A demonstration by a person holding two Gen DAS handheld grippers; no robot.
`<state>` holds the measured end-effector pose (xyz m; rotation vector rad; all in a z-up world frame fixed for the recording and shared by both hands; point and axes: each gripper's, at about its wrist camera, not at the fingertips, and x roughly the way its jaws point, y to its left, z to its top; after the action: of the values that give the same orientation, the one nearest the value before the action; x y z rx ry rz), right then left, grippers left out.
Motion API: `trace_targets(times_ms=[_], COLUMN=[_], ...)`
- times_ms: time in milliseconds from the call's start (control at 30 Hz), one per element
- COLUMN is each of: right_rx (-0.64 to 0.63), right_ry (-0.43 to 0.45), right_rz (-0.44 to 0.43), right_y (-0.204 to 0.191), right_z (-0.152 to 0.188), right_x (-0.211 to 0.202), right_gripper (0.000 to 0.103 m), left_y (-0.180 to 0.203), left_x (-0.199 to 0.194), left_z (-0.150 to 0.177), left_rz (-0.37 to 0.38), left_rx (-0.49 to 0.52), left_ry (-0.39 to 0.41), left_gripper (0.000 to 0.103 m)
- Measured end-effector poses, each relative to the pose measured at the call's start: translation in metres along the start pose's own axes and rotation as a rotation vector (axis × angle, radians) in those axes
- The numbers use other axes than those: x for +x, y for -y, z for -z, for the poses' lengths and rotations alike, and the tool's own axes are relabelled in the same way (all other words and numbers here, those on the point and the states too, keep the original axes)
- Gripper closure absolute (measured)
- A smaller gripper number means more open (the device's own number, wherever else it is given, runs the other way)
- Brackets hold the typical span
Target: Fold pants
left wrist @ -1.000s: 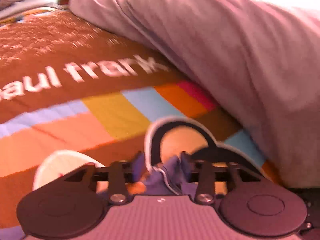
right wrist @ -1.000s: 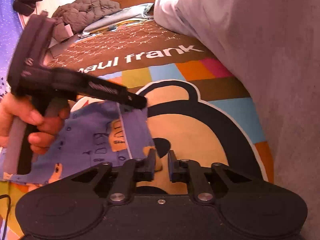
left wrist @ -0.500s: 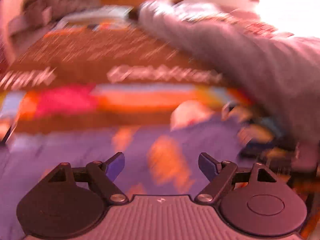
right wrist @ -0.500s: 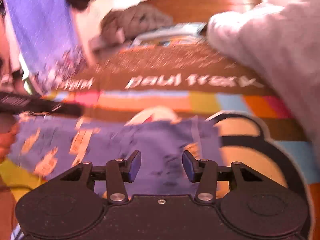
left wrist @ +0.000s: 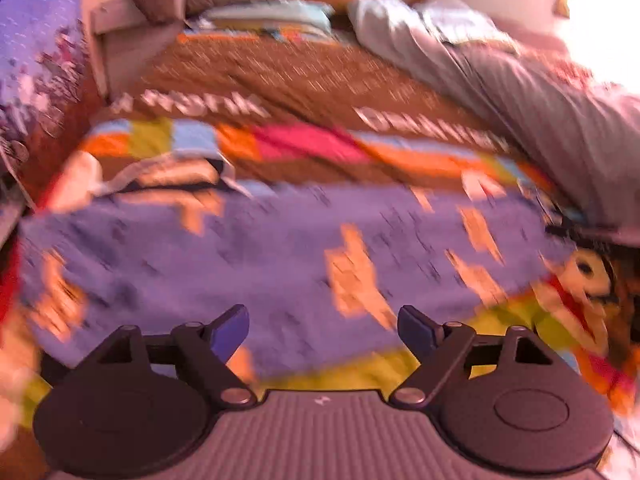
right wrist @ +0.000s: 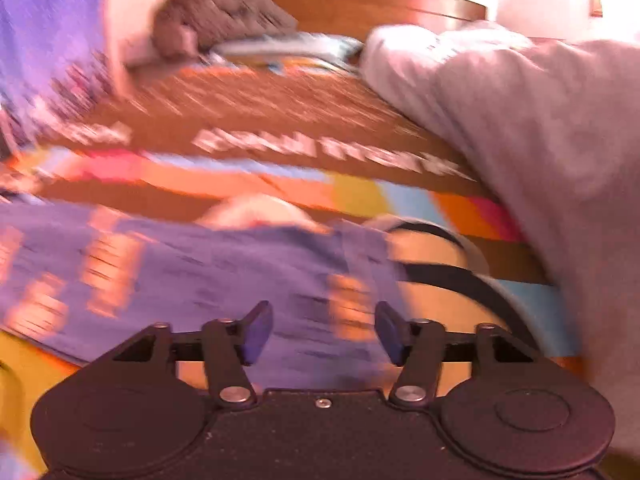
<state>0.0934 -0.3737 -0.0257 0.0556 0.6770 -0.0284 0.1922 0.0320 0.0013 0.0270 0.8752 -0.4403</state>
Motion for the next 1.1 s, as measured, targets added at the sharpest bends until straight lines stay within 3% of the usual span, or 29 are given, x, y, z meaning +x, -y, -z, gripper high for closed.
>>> trace_targets(times_ms=[133, 233, 333, 433, 533, 567, 600, 633, 667, 700, 867, 1000, 1100], right_rx=[-0.077, -0.161, -0.227, -0.264, -0.334, -0.350, -0.363, -0.372, -0.380, -0.393, -0.530, -0.651, -0.700], right_ry=[-0.047, -0.129, -0.213, -0.285, -0.379, -0.377, -0.369, -0.359, -0.336, -0.302, -0.191, -0.121, -0.081], right_rz=[-0.268, -0.455, -0.583, -0.677, -0.702, -0.703, -0.714, -0.717, -0.705, -0.700, -0.706, -0.672, -0.639], right_y=[-0.056, -0.094, -0.126, -0.146, -0.161, -0.162, -0.161, -0.160, -0.157, -0.156, -0.165, -0.177, -0.183], right_z=[-0.033, -0.068, -0.095, -0.115, -0.120, -0.119, -0.119, -0.119, -0.119, -0.118, -0.096, -0.063, -0.039], right_x=[0.037, 0.084, 0.122, 0.160, 0.185, 0.183, 0.181, 0.176, 0.169, 0.160, 0.099, 0.054, 0.040], right_gripper=[0.033, 0.034, 0.035, 0.036, 0.041, 0.050, 0.060, 0.090, 0.100, 0.100, 0.102, 0.102, 0.102], left_y=[-0.025, -0.041, -0.062, -0.074, -0.074, -0.070, -0.067, -0.062, -0.058, -0.055, -0.052, -0.048, -0.038], left_x=[0.014, 0.045, 0.081, 0.107, 0.113, 0.114, 0.114, 0.114, 0.112, 0.107, 0.078, 0.042, 0.016], left_z=[-0.044, -0.077, -0.102, -0.106, -0.100, -0.097, -0.095, -0.091, -0.087, -0.084, -0.067, -0.051, -0.034], left_rz=[-0.037, -0.031, 0.086, 0.180, 0.205, 0.190, 0.167, 0.134, 0.116, 0.119, 0.166, 0.181, 0.150], left_rx=[0.043, 0.098, 0.098, 0.107, 0.150, 0.181, 0.208, 0.241, 0.259, 0.264, 0.238, 0.204, 0.209], left_ry=[0.062, 0.040, -0.052, -0.152, -0.172, -0.174, -0.178, -0.181, -0.167, -0.152, -0.110, -0.016, 0.086], left_gripper=[0.017, 0.017, 0.017, 0.017, 0.022, 0.028, 0.051, 0.062, 0.062, 0.063, 0.058, 0.032, 0.027])
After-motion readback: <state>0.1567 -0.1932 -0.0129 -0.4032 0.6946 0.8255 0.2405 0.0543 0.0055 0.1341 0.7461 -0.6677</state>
